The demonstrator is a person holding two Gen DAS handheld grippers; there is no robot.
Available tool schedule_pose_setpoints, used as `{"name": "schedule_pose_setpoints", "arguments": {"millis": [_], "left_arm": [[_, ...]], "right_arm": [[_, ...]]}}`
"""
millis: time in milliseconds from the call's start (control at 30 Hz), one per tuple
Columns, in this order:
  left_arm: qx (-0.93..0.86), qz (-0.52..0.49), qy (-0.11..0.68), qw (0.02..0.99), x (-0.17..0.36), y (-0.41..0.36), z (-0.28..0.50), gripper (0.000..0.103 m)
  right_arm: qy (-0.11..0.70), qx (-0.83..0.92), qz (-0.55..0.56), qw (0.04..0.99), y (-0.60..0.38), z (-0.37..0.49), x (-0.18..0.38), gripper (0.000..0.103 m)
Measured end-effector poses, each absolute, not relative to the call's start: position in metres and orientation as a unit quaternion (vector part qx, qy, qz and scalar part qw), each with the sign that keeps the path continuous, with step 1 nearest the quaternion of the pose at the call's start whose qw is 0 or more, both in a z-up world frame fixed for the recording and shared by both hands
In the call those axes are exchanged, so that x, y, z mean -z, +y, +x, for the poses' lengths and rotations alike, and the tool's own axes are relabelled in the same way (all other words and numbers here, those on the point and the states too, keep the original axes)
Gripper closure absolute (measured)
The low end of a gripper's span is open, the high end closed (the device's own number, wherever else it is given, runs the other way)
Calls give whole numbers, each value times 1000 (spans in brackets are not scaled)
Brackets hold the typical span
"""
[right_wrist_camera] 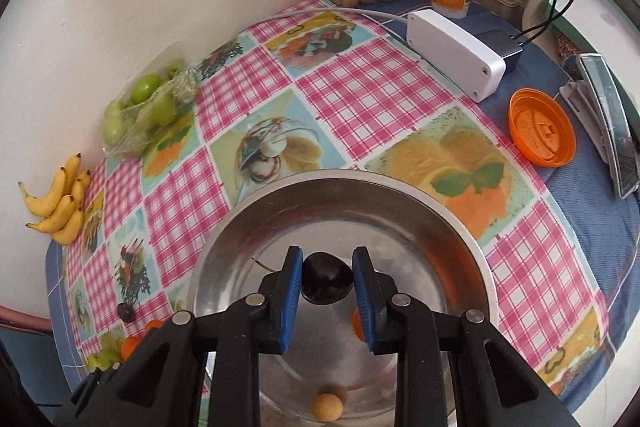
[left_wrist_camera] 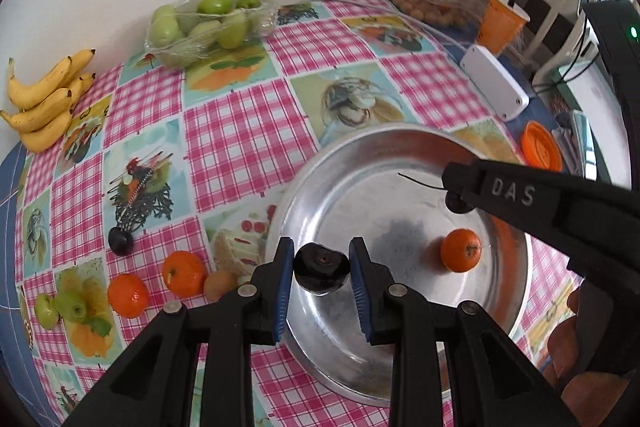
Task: Organize fruits
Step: 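Carry both dark plums over the steel bowl and open both tools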
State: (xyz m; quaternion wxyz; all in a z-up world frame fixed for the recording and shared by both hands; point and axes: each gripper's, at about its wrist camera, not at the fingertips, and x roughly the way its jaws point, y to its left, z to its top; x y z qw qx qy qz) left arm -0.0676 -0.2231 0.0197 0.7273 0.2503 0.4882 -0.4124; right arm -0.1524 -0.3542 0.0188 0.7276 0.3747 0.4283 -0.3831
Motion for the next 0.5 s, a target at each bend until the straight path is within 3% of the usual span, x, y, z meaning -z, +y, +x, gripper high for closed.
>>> {"name": "schedule_pose_setpoints", "arguments": {"millis": [500], "left_arm": [[404,255,534,698,20,-228,-67,74]], "right_arm": [[458,368,405,701,-359,-148,24,75]]}}
